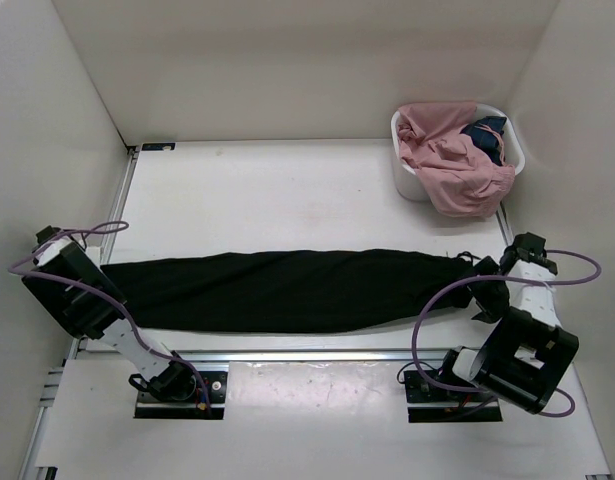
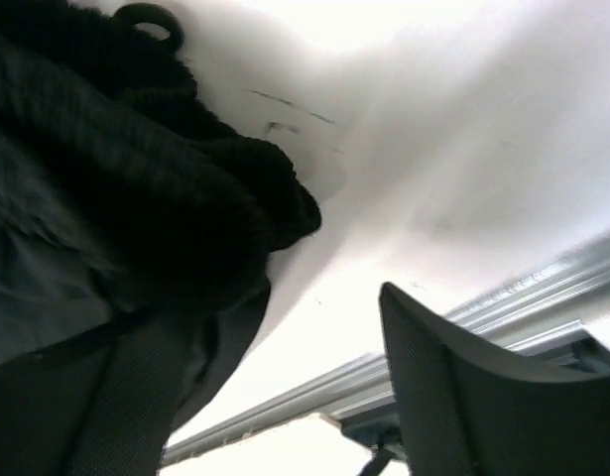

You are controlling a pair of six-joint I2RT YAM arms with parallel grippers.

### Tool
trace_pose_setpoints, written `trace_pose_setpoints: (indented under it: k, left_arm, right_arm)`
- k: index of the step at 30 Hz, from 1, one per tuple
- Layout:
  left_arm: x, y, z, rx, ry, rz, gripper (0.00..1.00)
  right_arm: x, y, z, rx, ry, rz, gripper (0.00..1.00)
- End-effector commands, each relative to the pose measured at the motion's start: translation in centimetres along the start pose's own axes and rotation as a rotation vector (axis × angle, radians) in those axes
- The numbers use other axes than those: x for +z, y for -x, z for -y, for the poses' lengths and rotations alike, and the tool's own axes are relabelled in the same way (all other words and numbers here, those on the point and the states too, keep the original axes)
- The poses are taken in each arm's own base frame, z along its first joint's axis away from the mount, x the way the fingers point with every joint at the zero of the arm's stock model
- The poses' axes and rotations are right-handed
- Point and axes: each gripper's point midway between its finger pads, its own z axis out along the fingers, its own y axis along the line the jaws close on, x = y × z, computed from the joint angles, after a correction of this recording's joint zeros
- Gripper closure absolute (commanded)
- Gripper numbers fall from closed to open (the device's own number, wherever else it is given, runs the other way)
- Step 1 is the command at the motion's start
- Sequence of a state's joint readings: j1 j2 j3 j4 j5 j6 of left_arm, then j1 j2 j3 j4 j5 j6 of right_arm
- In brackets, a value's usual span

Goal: Fold and stack the trousers
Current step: Fold the trousers

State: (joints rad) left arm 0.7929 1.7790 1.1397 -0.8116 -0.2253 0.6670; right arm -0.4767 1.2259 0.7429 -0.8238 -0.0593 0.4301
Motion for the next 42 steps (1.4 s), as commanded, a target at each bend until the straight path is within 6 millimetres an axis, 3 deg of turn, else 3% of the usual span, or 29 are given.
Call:
trace_pose_setpoints:
  k: [1,2,6,12,14,18,19,21,22,23,26,27,32,38,42]
  left_arm:
    - [0.3,-0.6,1.3,-0.014,-0.053,-0.002,0.86]
    - [0.3,-0.6,1.3,-0.025,-0.053,-0.003,0.86]
    - [0.9,-1.7,2.0,-0.037,-0.072,-0.030,0.85]
    - [1.3,-2.1,2.0,-0.041,-0.063,-0.060,0.85]
    - [1.1,-1.9,1.6,-0.043,-0.050,-0.057,0.85]
    - [1.0,-1.8,1.6,-0.059,-0.062,-0.072,0.85]
    - [0.8,-1.7,1.6,-0.058,-0.071,-0.069,0.85]
    - [0.3,-1.4,1.9,-0.067,-0.097,-0.062,0.83]
    - [0.2,-1.5,2.2,-0.066,-0.113,-0.063,0.80]
    - [0.0,-1.2,2.2,-0.067,-0.123,-0.052,0.75]
    - [-1.2,-0.3,3.0,-0.063,-0.172,-0.006,0.65]
    - [-1.8,0.3,3.3,-0.067,-0.198,0.030,0.58]
    - [-4.6,1.4,4.6,-0.073,-0.297,0.113,0.39]
    - [-7.6,4.3,4.3,-0.038,-0.311,0.198,0.38]
    - [-7.8,5.5,6.4,0.013,-0.348,0.194,0.38]
  right_arm:
    - [0.8,0.5,-1.8,-0.059,0.123,0.018,0.18]
    - [1.3,0.0,-1.6,-0.058,0.119,0.009,0.11]
    - [2.0,0.9,-2.6,-0.038,0.172,0.047,0.05]
    - [4.2,2.9,-3.7,0.038,0.207,0.083,0.06]
    - [5.0,3.0,-3.7,0.063,0.201,0.067,0.11]
    - [6.9,3.0,-3.6,0.103,0.183,0.027,0.37]
    - [7.5,2.7,-3.2,0.109,0.162,0.008,0.55]
    - [7.5,3.0,-3.3,0.109,0.163,0.009,0.73]
    - [7.8,3.0,-3.0,0.111,0.145,0.008,0.90]
    - [7.7,3.4,-3.1,0.110,0.141,0.023,0.96]
    - [6.3,4.5,-3.3,0.084,0.131,0.053,1.00]
    - [5.2,6.0,-3.2,0.060,0.113,0.114,1.00]
    - [0.6,8.1,-1.0,0.051,-0.060,0.208,1.00]
    - [-4.4,9.9,-0.7,-0.015,-0.158,0.347,1.00]
    - [-10.1,10.4,-2.1,-0.152,-0.242,0.504,1.00]
